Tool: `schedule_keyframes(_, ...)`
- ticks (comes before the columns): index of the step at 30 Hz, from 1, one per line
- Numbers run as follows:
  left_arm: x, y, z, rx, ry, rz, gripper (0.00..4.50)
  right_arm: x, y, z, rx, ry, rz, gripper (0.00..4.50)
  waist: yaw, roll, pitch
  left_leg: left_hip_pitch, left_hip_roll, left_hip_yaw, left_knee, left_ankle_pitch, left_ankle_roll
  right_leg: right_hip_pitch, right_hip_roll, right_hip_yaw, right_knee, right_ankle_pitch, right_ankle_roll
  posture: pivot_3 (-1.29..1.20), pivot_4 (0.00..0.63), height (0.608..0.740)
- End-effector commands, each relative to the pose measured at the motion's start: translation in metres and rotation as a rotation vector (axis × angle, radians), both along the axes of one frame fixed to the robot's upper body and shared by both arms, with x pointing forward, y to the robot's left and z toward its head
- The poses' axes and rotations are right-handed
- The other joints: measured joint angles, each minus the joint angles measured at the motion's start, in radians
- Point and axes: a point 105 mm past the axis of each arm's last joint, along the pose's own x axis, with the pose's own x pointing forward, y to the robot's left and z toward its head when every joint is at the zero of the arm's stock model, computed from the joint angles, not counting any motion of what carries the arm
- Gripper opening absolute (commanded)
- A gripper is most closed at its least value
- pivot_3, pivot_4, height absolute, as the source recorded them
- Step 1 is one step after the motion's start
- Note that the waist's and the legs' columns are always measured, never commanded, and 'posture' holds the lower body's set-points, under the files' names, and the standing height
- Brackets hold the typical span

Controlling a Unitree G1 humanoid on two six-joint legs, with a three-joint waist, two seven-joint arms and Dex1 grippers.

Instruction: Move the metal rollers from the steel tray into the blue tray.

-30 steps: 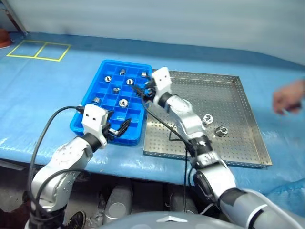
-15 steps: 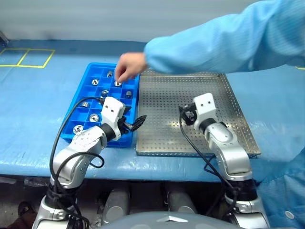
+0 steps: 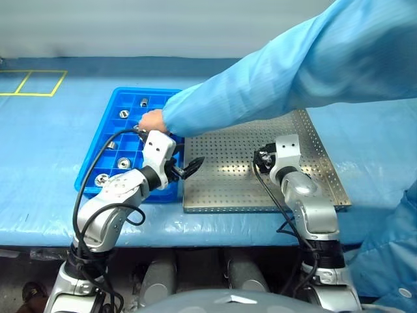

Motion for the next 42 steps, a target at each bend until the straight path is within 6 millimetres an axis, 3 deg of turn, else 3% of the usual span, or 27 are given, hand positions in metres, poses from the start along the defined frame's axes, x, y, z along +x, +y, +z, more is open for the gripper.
schedule_keyframes(1,-0.002,0.004,0.013,0.005,-0.069,0.018,3.86,0.007,-0.005,0.004,0.005,-0.024,-0.025,3.46,0.003,0.0,0.0,0.0,0.0,0.0,0.0,0.0,0.0,0.0,0.0,0.0,0.0,0.0,0.0,0.08,0.15,0.74)
schedule_keyframes(3,-0.001,0.005,0.013,0.005,-0.069,0.026,3.86,0.009,-0.009,-0.001,-0.001,-0.006,-0.049,3.05,0.005,0.0,0.0,0.0,0.0,0.0,0.0,0.0,0.0,0.0,0.0,0.0,0.0,0.0,0.0,0.09,0.15,0.74)
schedule_keyframes(7,-0.001,0.008,0.013,0.006,-0.07,0.04,3.86,0.008,-0.006,0.0,0.001,-0.012,-0.037,1.74,0.011,0.0,0.0,0.0,0.0,0.0,0.0,0.0,0.0,0.0,0.0,0.0,0.0,0.0,0.0,0.09,0.15,0.74)
schedule_keyframes(11,0.0,0.011,0.013,0.007,-0.071,0.051,3.86,0.006,0.004,0.013,0.015,-0.069,0.009,1.71,0.012,0.0,0.0,0.0,0.0,0.0,0.0,0.0,0.0,0.0,0.0,0.0,0.0,0.0,0.0,0.09,0.15,0.74)
schedule_keyframes(16,0.007,0.029,0.021,0.004,-0.093,0.13,3.86,-0.005,0.039,0.032,0.028,-0.108,0.188,1.71,0.008,0.0,0.0,0.0,0.0,0.0,0.0,0.0,0.0,0.0,0.0,0.0,0.0,0.0,0.0,0.09,0.15,0.74)
schedule_keyframes(21,0.009,0.049,0.027,0.027,-0.111,0.187,3.86,-0.017,0.063,0.038,-0.012,-0.099,0.307,1.71,0.014,0.0,0.0,0.0,0.0,0.0,0.0,0.0,0.0,0.0,0.0,0.0,0.0,0.0,0.0,0.1,0.15,0.74)
schedule_keyframes(30,0.008,0.099,0.035,0.127,-0.126,0.351,3.86,-0.053,0.147,0.063,0.123,-0.139,0.746,1.71,0.015,0.0,0.0,0.0,0.001,0.0,-0.001,0.0,0.0,0.0,0.001,-0.001,0.0,0.0,0.0,0.13,0.15,0.74)
schedule_keyframes(35,0.008,0.121,0.037,0.173,-0.115,0.443,3.86,-0.041,0.169,0.067,0.142,-0.153,0.741,1.71,0.027,0.0,0.0,0.0,0.001,-0.001,0.0,0.0,0.0,0.0,0.0,-0.001,0.0,0.0,0.0,0.16,0.15,0.74)
schedule_keyframes(39,0.005,0.121,0.032,0.168,-0.1,0.459,3.86,-0.05,0.193,0.065,0.156,-0.138,0.83,1.71,0.035,0.0,0.0,0.0,0.001,-0.001,-0.001,0.0,0.0,0.0,0.0,-0.002,-0.001,0.0,0.0,0.17,0.15,0.74)
schedule_keyframes(42,0.002,0.116,0.03,0.163,-0.094,0.45,3.86,-0.055,0.206,0.053,0.133,-0.092,0.871,1.71,0.035,-0.001,0.0,0.0,0.001,-0.001,-0.002,-0.001,-0.001,-0.001,0.0,-0.002,-0.001,0.0,-0.001,0.19,0.15,0.74)
